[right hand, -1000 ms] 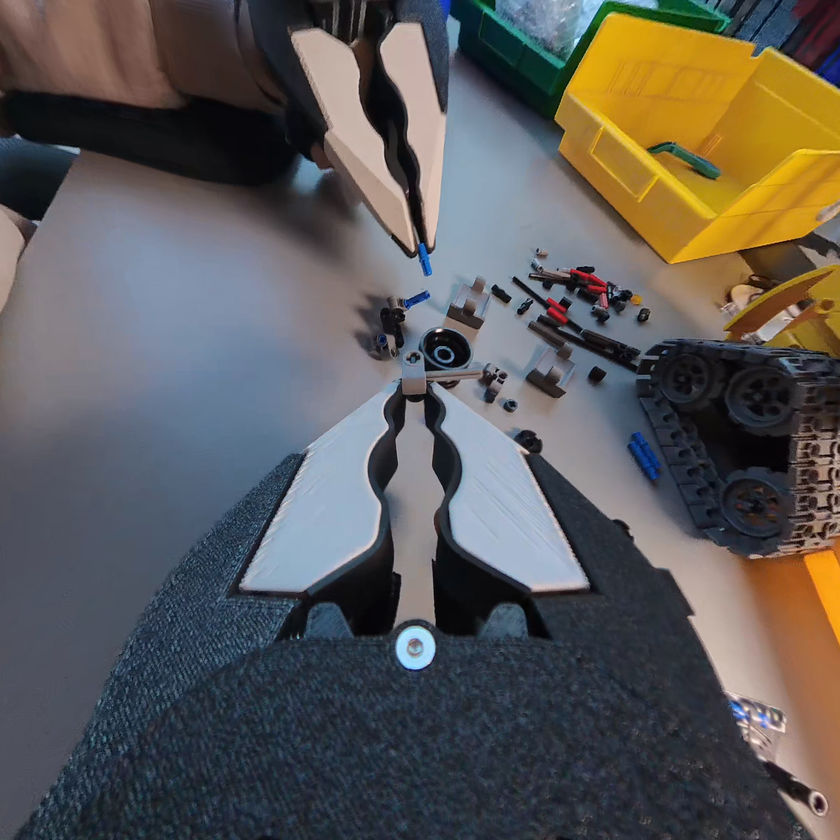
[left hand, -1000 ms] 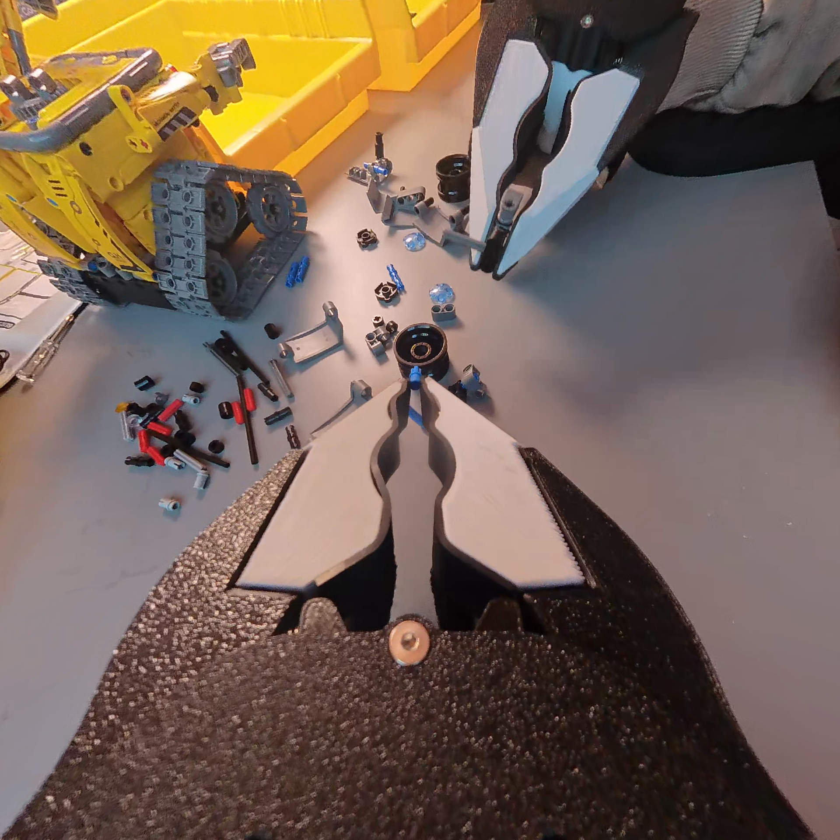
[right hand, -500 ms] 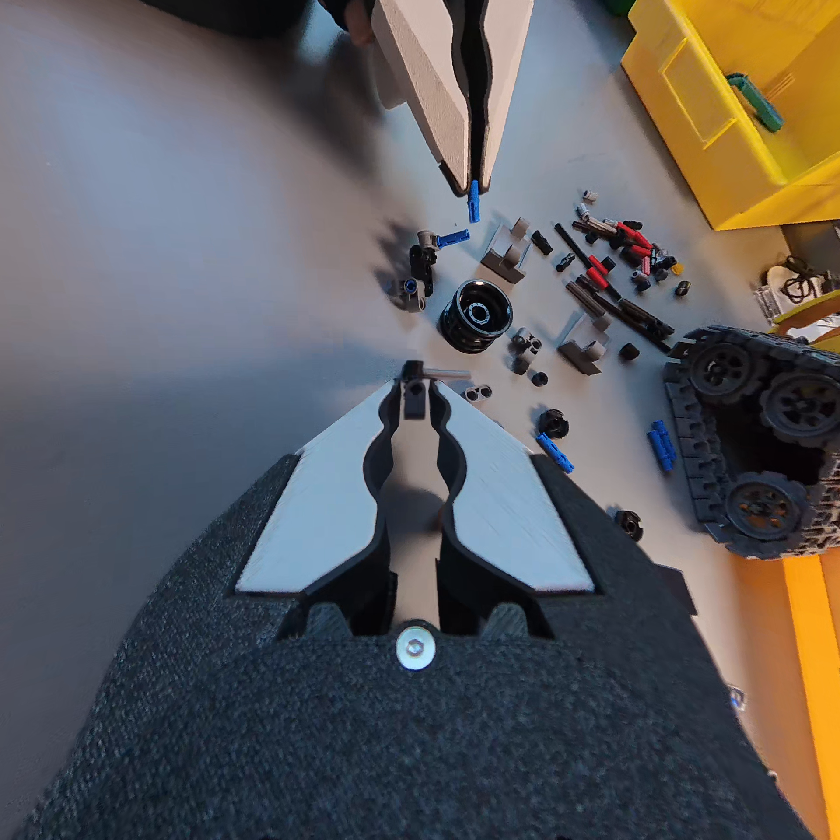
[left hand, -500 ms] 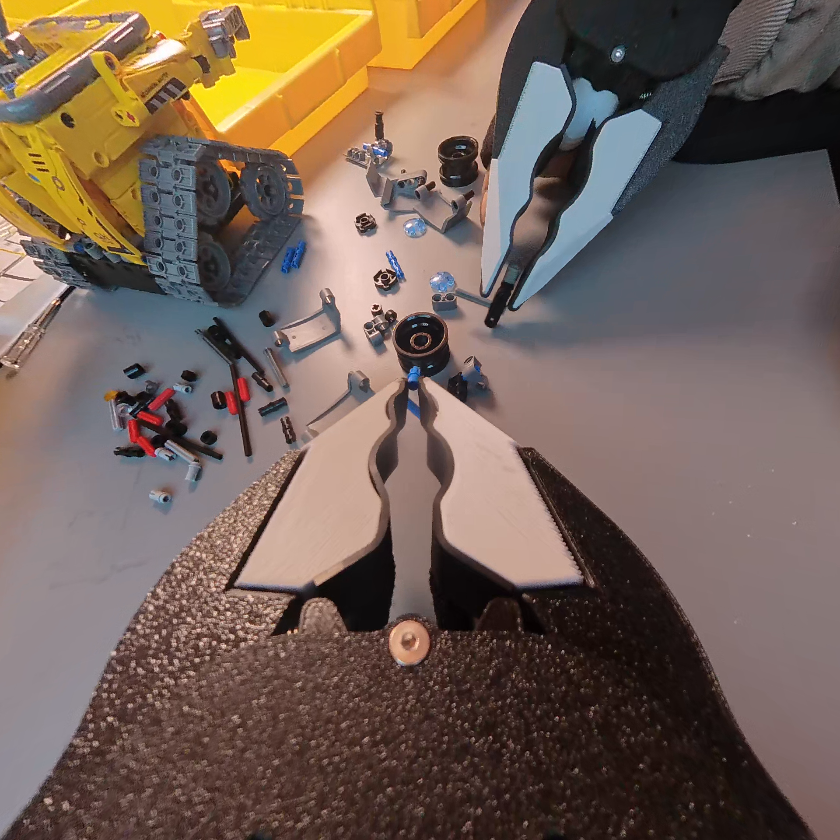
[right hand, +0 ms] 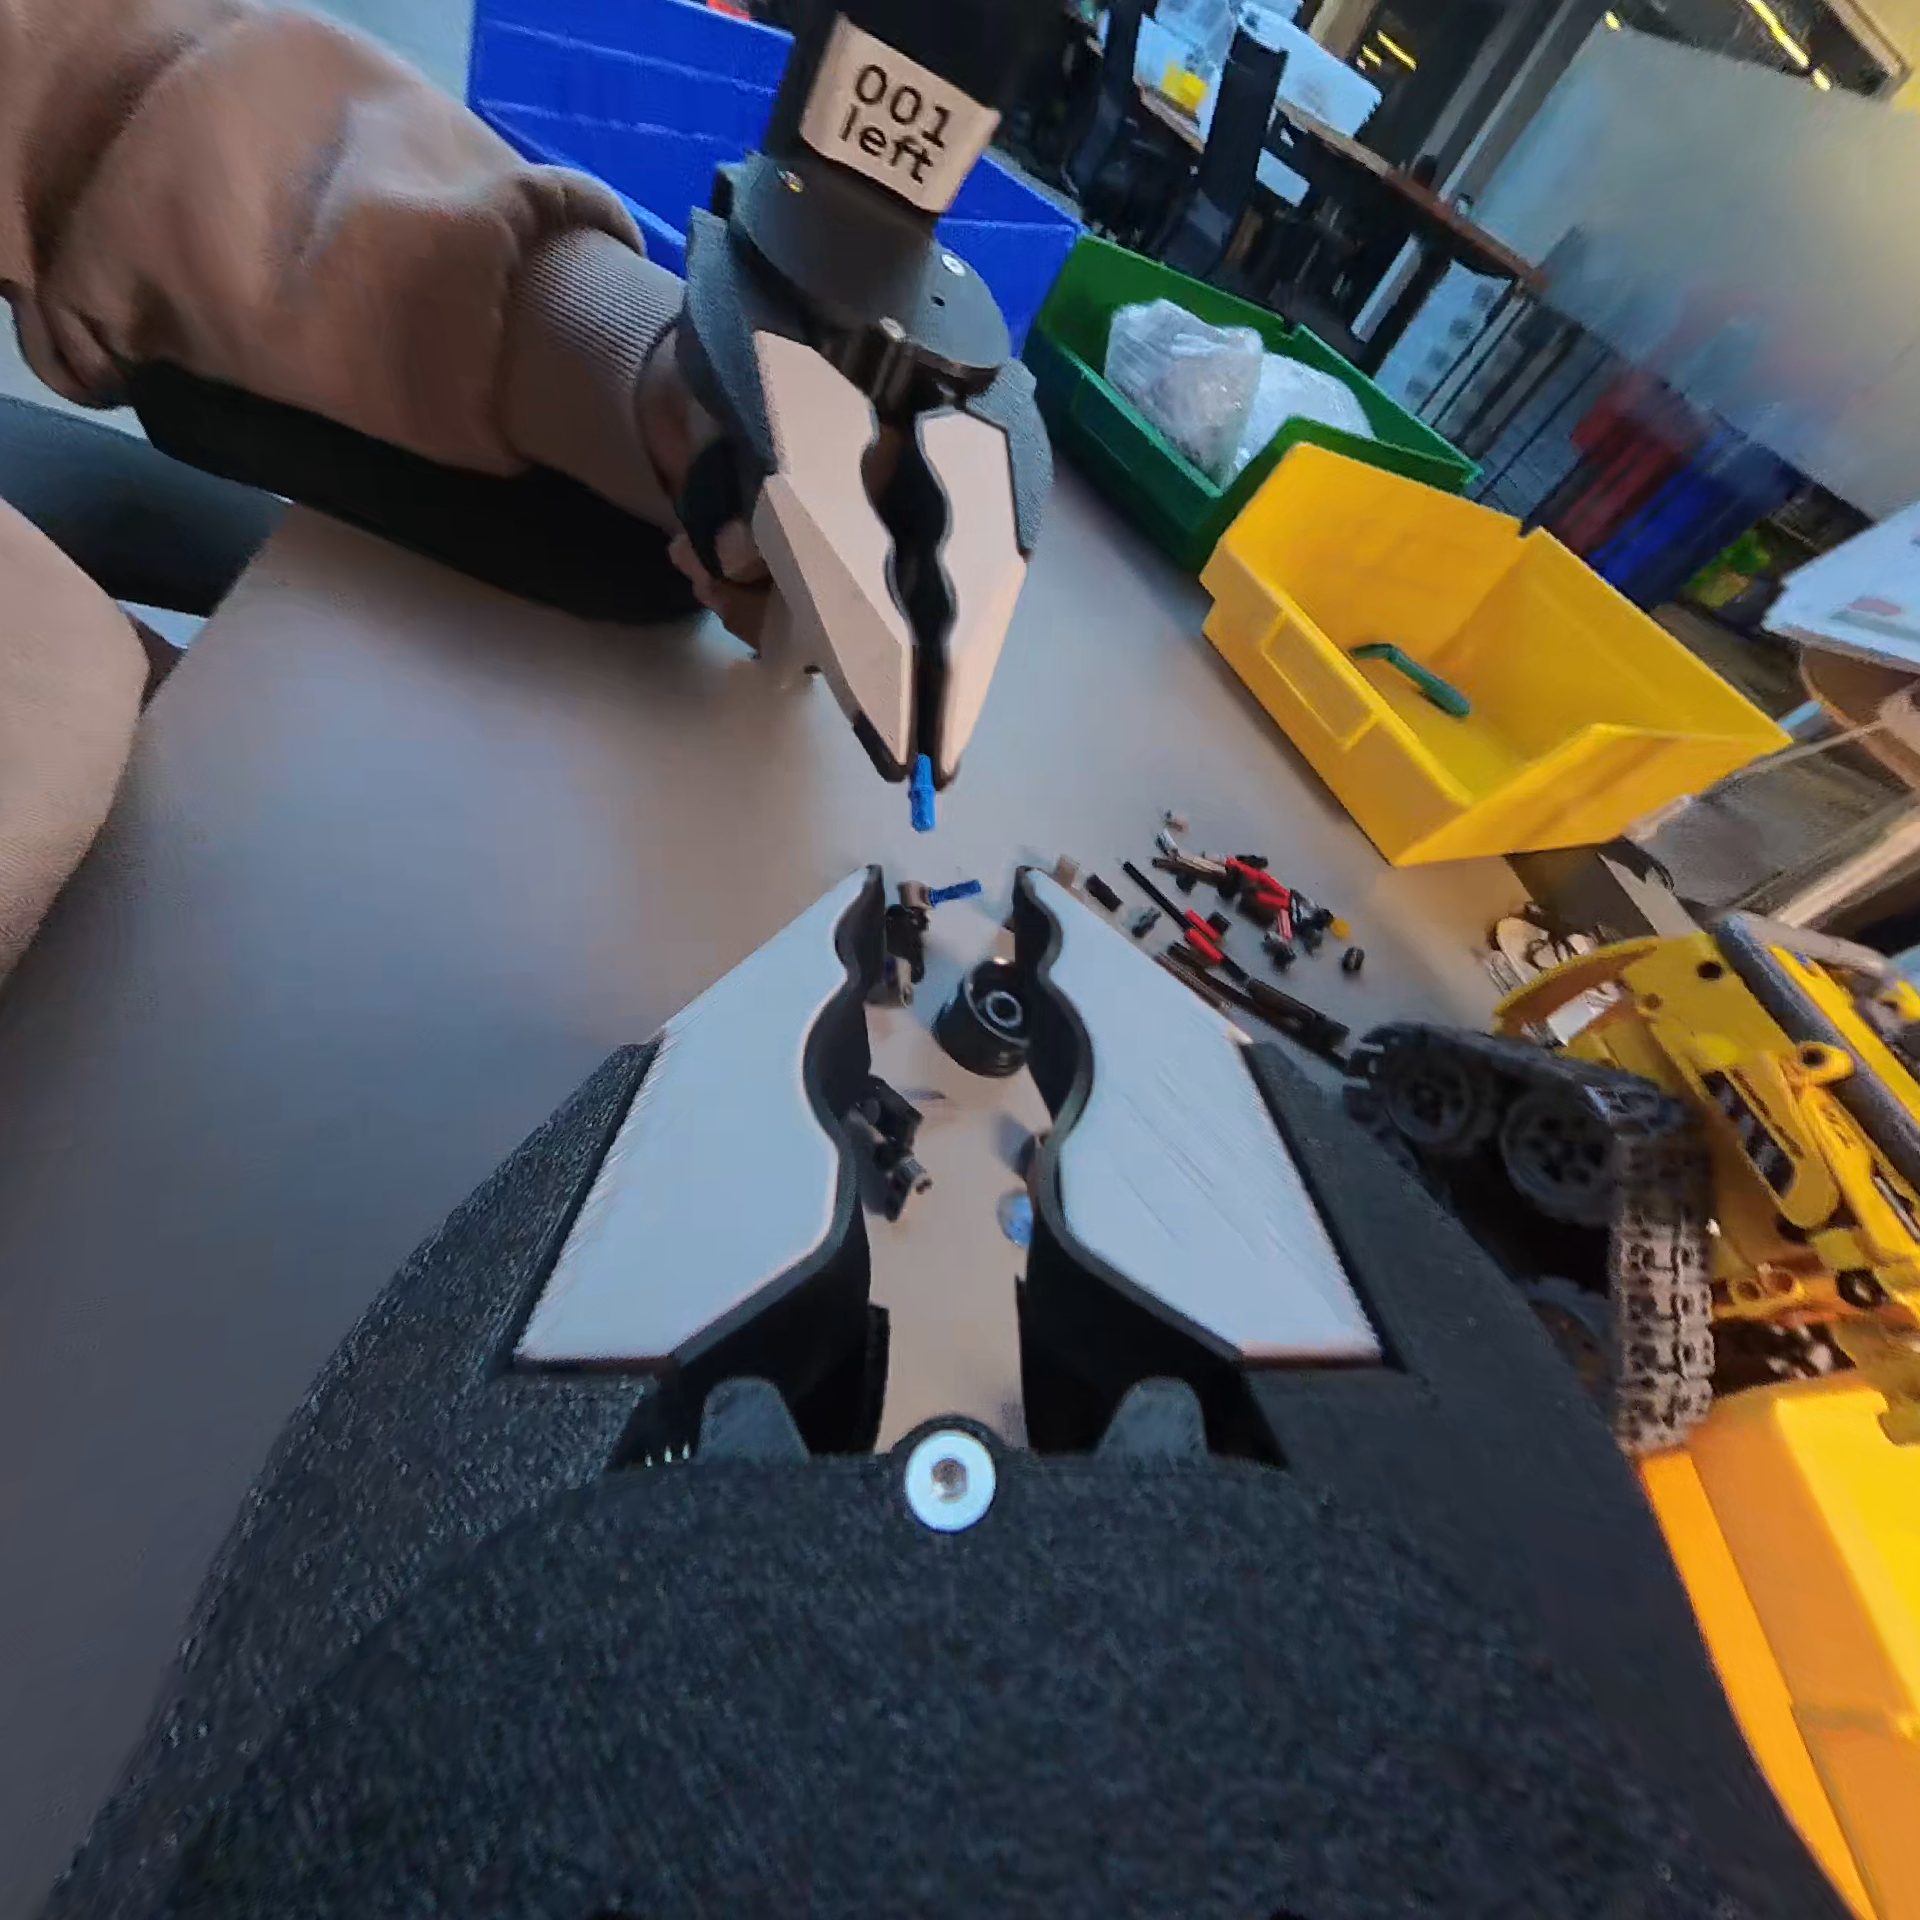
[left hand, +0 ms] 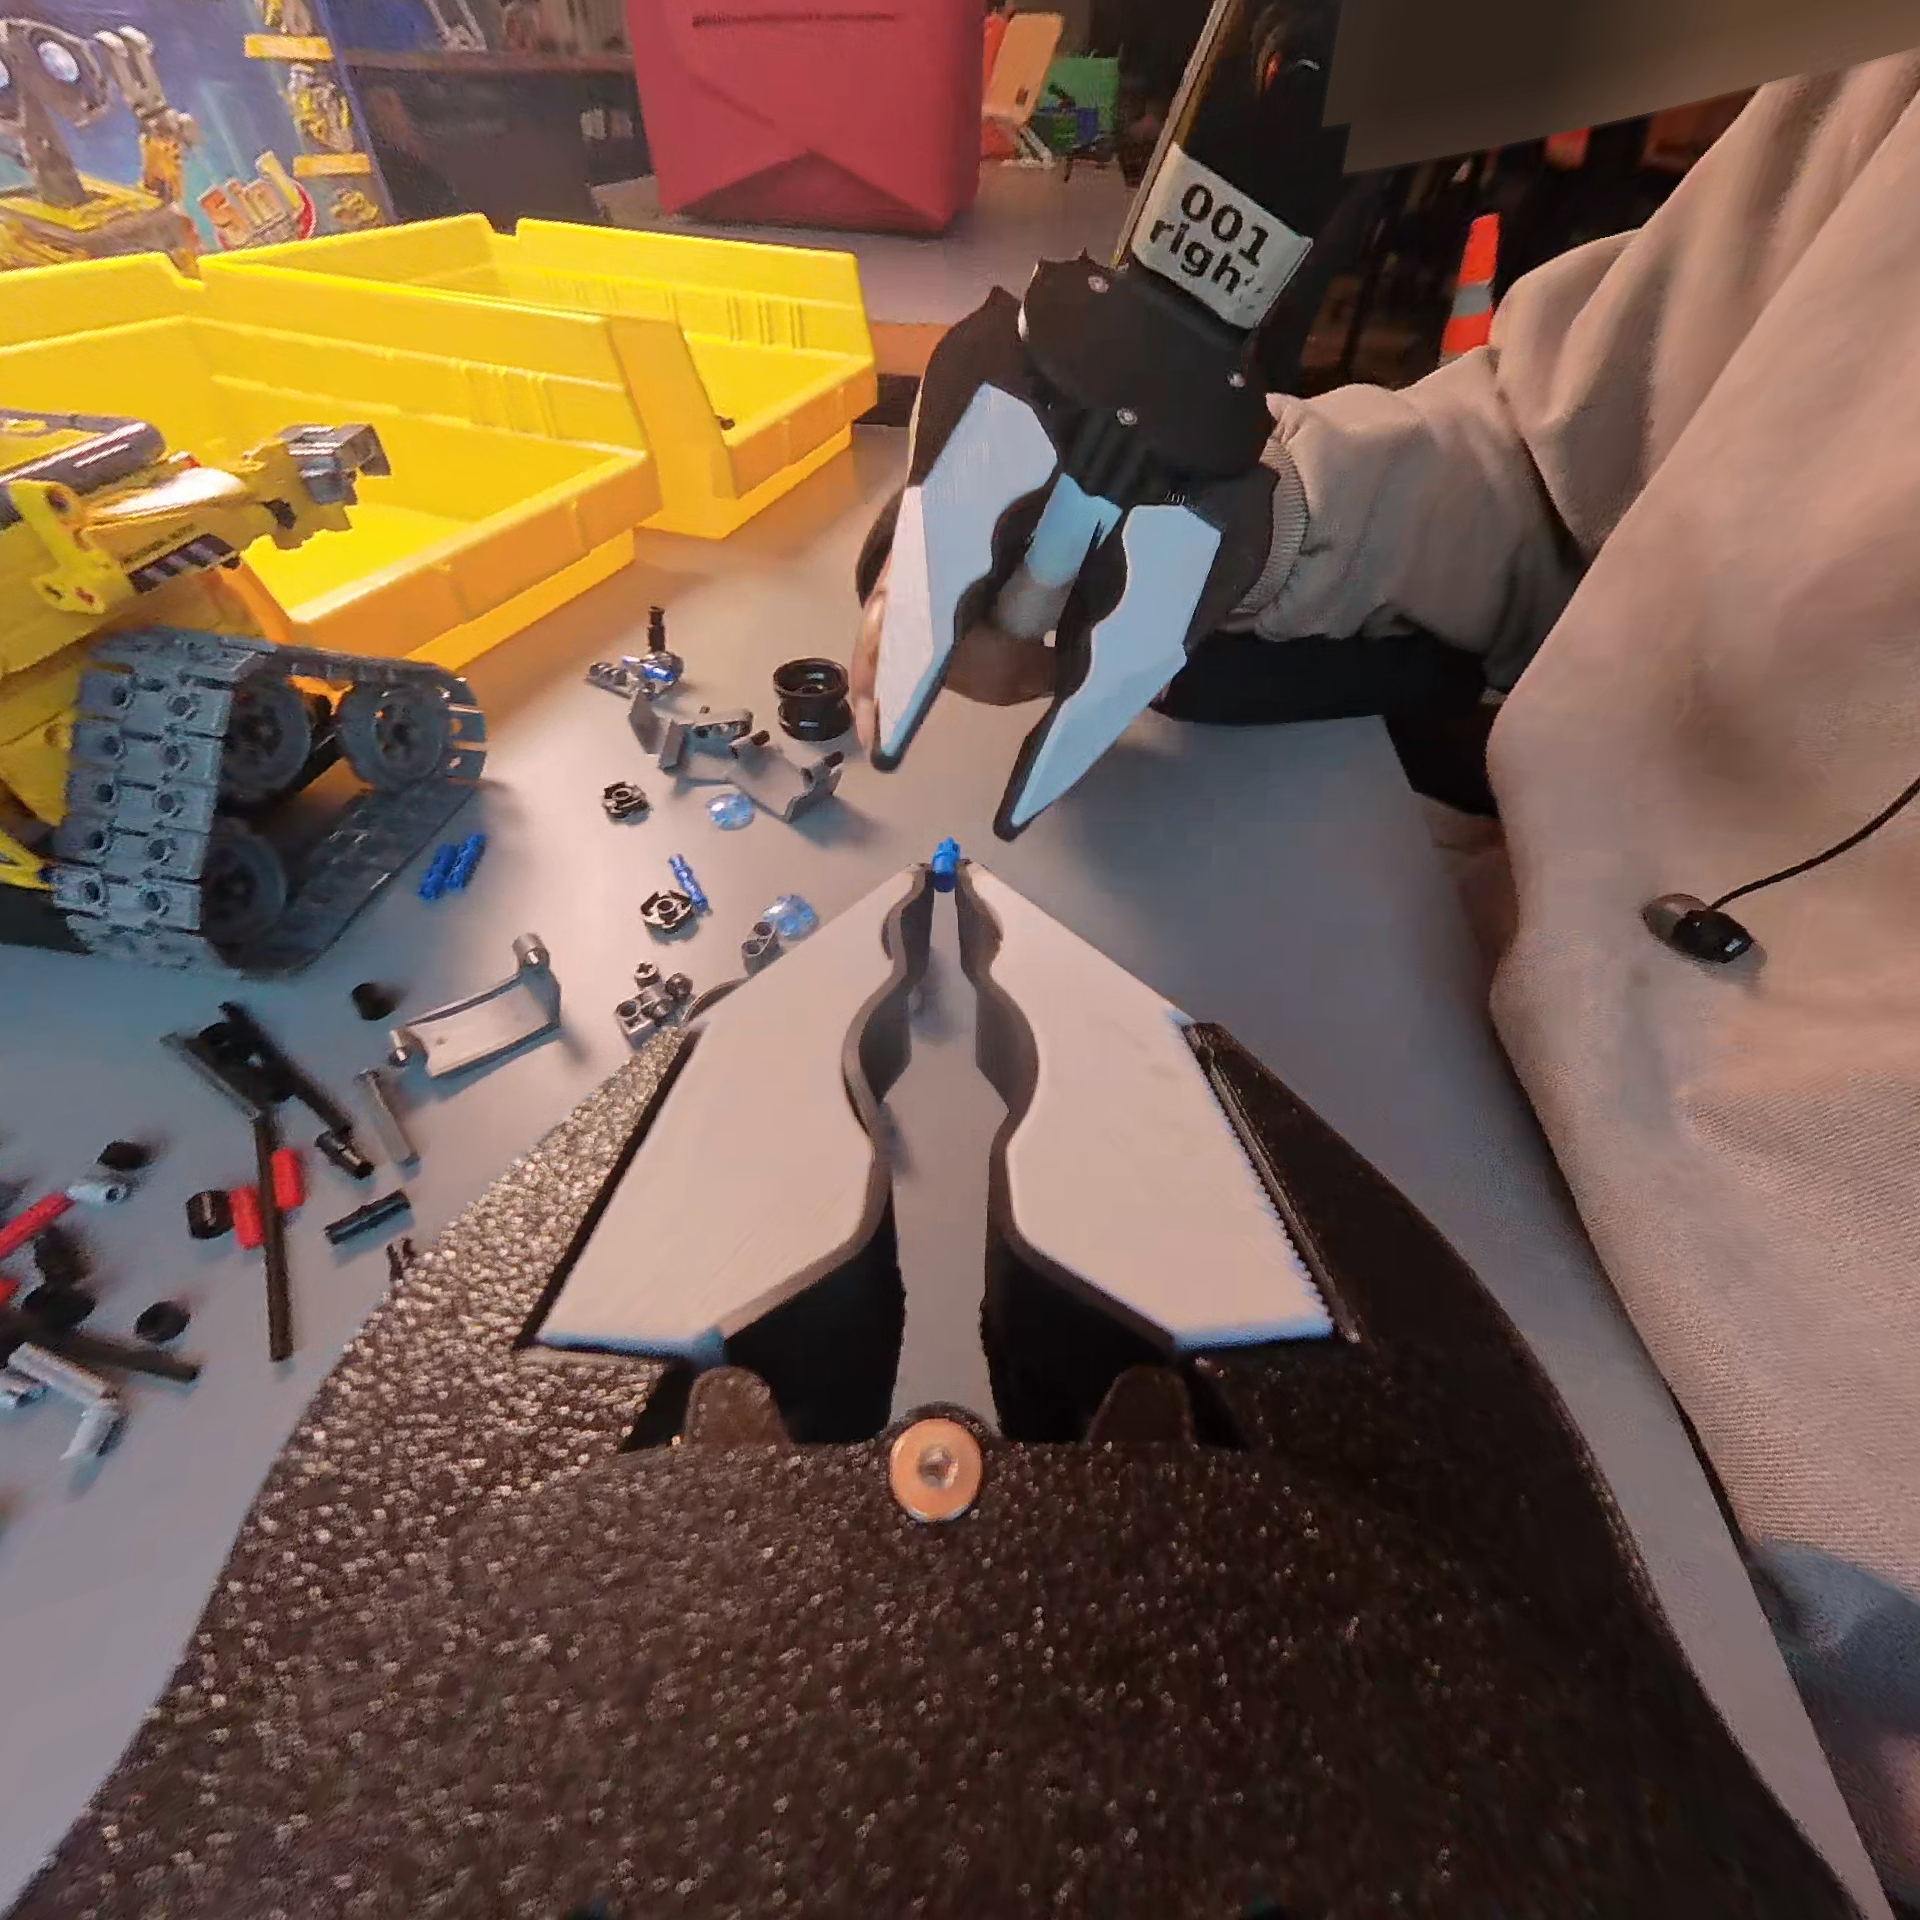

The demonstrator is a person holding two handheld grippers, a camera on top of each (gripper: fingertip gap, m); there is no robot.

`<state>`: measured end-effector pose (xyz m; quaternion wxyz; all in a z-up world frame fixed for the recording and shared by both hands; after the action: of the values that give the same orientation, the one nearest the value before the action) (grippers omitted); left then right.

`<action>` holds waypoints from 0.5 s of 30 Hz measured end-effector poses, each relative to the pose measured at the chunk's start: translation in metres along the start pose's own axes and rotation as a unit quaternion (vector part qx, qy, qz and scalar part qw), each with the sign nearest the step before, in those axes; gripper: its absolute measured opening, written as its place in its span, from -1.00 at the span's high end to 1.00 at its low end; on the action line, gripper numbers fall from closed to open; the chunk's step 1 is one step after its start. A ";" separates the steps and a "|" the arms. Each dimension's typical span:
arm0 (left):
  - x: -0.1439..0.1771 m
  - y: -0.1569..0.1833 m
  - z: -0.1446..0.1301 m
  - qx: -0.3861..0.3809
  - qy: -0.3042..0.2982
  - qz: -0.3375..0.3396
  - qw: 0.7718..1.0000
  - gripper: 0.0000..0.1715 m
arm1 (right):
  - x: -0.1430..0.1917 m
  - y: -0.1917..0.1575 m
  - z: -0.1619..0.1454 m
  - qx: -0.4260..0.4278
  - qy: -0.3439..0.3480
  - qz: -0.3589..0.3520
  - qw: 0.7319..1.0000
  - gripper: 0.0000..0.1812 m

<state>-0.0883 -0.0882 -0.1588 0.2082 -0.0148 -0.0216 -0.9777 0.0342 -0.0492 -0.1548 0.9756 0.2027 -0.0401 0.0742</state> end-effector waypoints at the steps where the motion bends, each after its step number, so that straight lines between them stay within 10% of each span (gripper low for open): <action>1: -0.001 0.002 0.000 -0.001 0.000 -0.007 1.000 0.95 | -0.004 -0.004 0.001 0.002 0.003 0.005 1.000 0.79; 15: -0.007 0.011 -0.005 -0.022 -0.016 -0.020 0.999 0.95 | -0.009 -0.015 0.005 -0.004 -0.003 0.039 0.999 0.98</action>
<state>-0.0774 -0.0959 -0.1635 0.1882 -0.0346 -0.0039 -0.9815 0.0280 -0.0661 -0.1574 0.9727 0.1975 -0.0511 0.1110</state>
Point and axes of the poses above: each gripper's, where its closed fingertips meet, x back along the fingers, z out of its top, y = z × x across the jaws, the point moved 6 cm from there along x, back along the fingers, and after that the axes turned 12 degrees about y, right-handed, at the moved point
